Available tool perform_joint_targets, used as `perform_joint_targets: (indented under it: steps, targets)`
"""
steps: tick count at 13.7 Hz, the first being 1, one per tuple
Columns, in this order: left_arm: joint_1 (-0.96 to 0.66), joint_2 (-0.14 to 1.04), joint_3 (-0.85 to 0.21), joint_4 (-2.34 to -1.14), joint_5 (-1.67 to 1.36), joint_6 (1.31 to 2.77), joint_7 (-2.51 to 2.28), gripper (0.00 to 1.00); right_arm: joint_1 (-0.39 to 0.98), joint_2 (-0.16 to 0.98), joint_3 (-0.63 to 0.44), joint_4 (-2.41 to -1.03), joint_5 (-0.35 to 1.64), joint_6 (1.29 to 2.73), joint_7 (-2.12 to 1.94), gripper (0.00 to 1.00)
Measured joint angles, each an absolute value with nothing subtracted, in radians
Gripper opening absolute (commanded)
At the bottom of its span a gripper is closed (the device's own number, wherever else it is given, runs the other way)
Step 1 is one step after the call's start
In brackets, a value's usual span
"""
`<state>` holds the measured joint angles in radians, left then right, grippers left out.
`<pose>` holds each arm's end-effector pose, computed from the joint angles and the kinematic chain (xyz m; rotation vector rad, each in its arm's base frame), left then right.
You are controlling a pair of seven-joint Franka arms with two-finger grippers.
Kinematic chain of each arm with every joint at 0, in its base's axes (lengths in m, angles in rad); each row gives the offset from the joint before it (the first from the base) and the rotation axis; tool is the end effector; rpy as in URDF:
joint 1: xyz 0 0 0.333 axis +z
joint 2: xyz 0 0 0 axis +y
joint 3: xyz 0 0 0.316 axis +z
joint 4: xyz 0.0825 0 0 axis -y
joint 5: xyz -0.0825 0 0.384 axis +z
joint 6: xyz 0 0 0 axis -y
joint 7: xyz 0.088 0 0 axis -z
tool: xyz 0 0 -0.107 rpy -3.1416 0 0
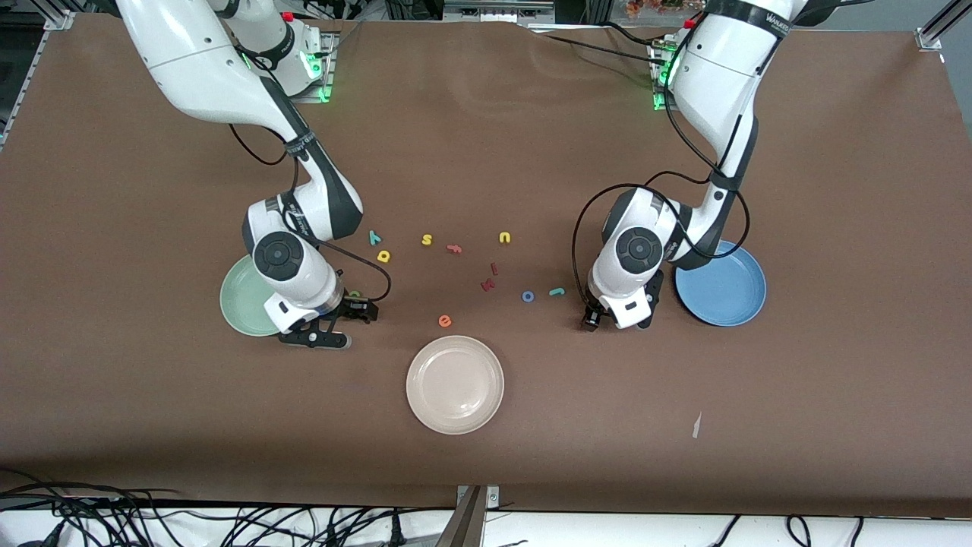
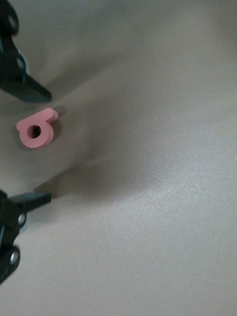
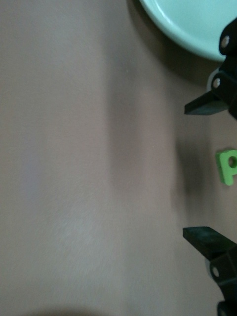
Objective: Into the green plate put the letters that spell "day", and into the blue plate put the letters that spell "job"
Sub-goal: 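Release pink b with the left gripper while the right gripper lifts green d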
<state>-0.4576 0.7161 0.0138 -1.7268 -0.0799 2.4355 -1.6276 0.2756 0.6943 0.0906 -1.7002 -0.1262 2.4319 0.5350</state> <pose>0.6020 -0.2873 0.1687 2.5424 1.8178 -0.0629 0.6366 0.2371 0.1954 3.1312 -0.1516 0.0772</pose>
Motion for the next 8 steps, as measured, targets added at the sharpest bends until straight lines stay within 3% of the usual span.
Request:
perform_joint_targets:
  steps: [4,8]
  targets:
    - [-0.458,0.714,0.015,-1.72,-0.08,2.44,-1.629,0.0,0.273,0.698,0.086,-1.743,-0.126,2.46,0.594,1.0]
    - [-0.458,0.714,0.015,-1.72,-0.079,2.439,-1.618,0.0,0.273,0.695,0.086,-1.768,-0.126,2.46,0.671,1.0]
